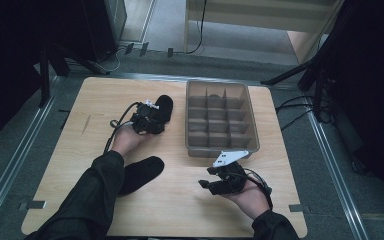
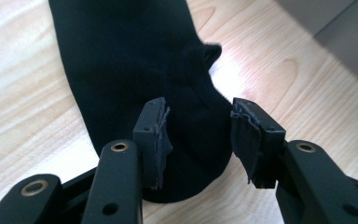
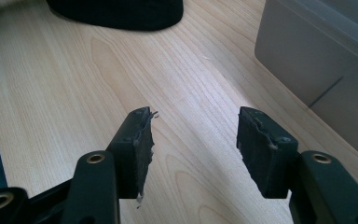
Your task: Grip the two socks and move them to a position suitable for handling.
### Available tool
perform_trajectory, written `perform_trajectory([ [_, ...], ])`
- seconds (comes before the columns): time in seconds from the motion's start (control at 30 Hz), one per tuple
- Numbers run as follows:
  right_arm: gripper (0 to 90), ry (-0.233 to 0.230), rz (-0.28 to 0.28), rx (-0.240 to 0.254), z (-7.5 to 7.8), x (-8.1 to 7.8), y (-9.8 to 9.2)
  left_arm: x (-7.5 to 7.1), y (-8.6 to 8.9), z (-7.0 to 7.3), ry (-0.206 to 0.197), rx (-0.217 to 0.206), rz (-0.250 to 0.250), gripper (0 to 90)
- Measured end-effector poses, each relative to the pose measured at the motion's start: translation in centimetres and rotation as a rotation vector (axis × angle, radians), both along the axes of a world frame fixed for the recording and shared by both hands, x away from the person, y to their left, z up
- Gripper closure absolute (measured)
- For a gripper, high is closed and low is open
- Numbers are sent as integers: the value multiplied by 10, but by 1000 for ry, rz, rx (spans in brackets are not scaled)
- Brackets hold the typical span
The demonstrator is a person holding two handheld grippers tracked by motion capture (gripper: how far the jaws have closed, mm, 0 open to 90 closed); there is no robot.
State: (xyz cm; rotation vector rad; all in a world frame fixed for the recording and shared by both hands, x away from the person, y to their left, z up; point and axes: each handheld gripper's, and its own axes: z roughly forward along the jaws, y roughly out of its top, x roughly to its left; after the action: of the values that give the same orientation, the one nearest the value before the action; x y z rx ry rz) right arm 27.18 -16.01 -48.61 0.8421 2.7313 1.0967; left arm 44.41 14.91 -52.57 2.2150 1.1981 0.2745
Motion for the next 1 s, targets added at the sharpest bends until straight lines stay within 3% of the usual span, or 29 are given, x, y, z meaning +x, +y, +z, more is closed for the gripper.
perform_trajectory([
  [0.13,455,3,-6,-1,0,0,-1,-1,1,-1,-18,3,-10,572],
  [0.23,446,-1,-9,-3,0,-1,-1,-7,2,-6,-83,13,-21,597],
  [0.37,442,-2,-10,-9,0,-1,-1,-11,1,-8,-111,23,-12,615],
  [0.5,441,-2,-8,-11,-1,-1,0,-11,-2,-7,-110,43,0,639],
  [0.73,441,-3,-5,-11,-1,-1,0,-11,0,-4,-89,58,15,826],
  [0.87,447,-2,-7,-13,-1,-1,0,-8,1,-2,-50,46,38,851],
  [0.9,450,-1,-6,-12,-1,-1,0,-6,3,1,-20,42,49,853],
  [1.0,453,0,-3,-10,-1,-1,0,-6,7,8,-12,34,55,855],
])
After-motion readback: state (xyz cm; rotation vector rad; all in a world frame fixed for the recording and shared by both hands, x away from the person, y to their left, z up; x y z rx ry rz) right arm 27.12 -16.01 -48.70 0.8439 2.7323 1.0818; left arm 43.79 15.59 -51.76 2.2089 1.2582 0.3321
